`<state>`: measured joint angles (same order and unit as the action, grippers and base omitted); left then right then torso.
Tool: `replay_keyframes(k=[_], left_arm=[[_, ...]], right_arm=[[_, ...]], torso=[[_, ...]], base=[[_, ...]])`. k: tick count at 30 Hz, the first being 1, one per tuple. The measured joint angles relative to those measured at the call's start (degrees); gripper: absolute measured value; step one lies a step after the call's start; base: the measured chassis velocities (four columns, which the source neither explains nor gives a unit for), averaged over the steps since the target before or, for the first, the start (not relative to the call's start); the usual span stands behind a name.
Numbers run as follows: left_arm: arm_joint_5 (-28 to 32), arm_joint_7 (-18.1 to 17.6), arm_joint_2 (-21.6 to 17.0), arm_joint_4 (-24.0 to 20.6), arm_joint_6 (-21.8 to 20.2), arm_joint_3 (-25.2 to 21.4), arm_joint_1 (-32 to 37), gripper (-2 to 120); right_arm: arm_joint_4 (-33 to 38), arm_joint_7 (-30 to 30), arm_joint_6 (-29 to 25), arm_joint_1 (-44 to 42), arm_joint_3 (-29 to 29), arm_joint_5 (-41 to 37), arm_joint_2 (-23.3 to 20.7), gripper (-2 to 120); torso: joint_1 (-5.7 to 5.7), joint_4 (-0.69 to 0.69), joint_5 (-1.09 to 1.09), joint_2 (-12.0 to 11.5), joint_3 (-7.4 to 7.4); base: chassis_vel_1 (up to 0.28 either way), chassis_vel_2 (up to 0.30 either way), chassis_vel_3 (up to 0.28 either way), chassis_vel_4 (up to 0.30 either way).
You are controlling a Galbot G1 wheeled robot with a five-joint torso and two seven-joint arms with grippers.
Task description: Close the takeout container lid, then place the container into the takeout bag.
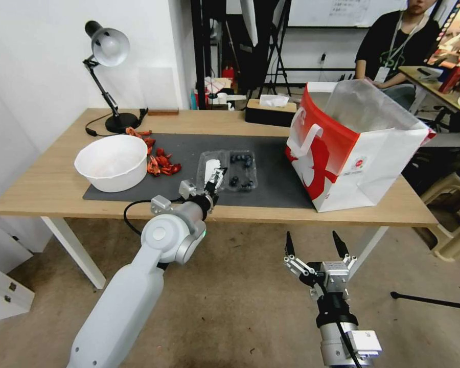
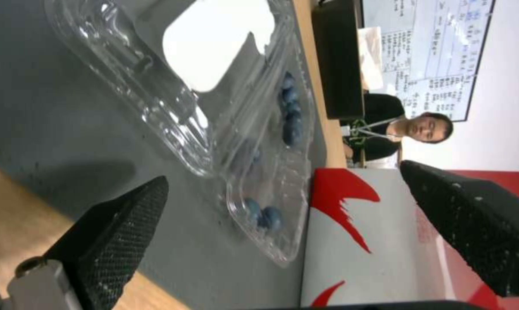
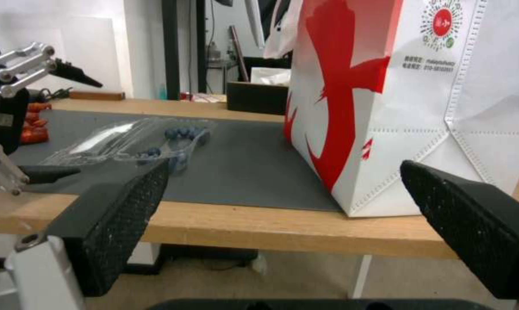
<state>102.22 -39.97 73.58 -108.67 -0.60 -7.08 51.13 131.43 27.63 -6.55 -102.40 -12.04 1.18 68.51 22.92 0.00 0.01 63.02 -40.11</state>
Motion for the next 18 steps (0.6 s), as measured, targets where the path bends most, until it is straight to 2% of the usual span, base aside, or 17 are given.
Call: replay_keyframes(k=[11,18], left_arm=[[-1.7,1.1,0.4,3.4,0.6,0.3,-1.3,100],[-5.4,5.1,-0.2,4.4,2.3,1.1,-1.3,100]], right_arm=[[0.1,0.1,-0.1,0.2,-0.3,0.0,0.1,100],[-0.2,0.1,-0.1,0.4,0.0,0.0,0.4,100]], torso=[[0.0,0.0,-0.01,0.0,0.01],[0.0,0.0,-0.01,0.0,0.0]], base=[[0.0,0.0,0.0,0.0],[0.0,0.0,0.0,0.0]])
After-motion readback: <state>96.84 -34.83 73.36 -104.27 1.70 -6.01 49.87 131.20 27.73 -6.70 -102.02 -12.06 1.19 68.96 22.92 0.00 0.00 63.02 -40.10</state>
